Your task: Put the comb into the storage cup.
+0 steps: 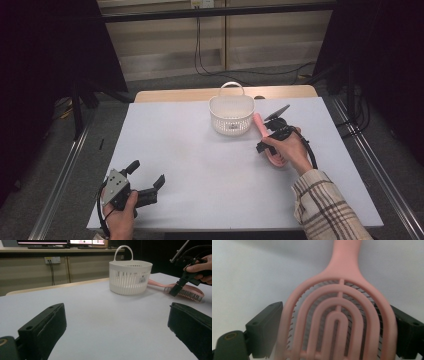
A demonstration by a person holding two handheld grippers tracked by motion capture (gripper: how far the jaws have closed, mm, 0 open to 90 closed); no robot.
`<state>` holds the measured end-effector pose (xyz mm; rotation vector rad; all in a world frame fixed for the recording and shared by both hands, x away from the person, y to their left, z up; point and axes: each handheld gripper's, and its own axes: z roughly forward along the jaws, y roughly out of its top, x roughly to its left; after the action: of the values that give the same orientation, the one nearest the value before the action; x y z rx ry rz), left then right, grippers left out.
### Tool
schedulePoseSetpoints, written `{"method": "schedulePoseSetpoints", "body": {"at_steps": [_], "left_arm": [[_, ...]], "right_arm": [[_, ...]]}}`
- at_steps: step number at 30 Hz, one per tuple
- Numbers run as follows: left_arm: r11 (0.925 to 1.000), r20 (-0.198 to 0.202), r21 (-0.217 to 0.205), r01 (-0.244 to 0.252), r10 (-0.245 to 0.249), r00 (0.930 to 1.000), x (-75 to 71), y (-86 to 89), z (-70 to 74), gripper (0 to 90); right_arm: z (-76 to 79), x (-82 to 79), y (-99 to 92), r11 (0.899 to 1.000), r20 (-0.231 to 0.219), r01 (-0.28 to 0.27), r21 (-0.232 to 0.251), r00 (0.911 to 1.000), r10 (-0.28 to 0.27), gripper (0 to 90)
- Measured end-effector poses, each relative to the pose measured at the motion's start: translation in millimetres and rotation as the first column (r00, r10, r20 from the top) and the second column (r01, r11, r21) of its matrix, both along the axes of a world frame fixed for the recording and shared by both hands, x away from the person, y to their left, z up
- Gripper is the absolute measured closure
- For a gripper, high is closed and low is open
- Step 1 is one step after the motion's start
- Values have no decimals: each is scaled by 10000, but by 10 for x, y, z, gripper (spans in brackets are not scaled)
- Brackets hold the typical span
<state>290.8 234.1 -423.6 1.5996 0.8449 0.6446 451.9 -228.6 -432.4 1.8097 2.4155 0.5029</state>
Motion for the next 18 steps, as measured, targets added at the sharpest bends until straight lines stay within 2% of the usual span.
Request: {"method": "schedulePoseSetpoints", "body": {"at_steps": [7, 18], "left_arm": [[10000, -8, 7, 16, -16, 10000, 2, -2, 0, 20], [10000, -12, 20, 16, -16, 10000, 2, 1, -1, 20]], "right_arm": [[12, 2, -10, 10000, -97, -35, -7, 9999, 35, 157], [22, 7, 15, 9992, -79, 65, -394, 9999, -68, 173]]}}
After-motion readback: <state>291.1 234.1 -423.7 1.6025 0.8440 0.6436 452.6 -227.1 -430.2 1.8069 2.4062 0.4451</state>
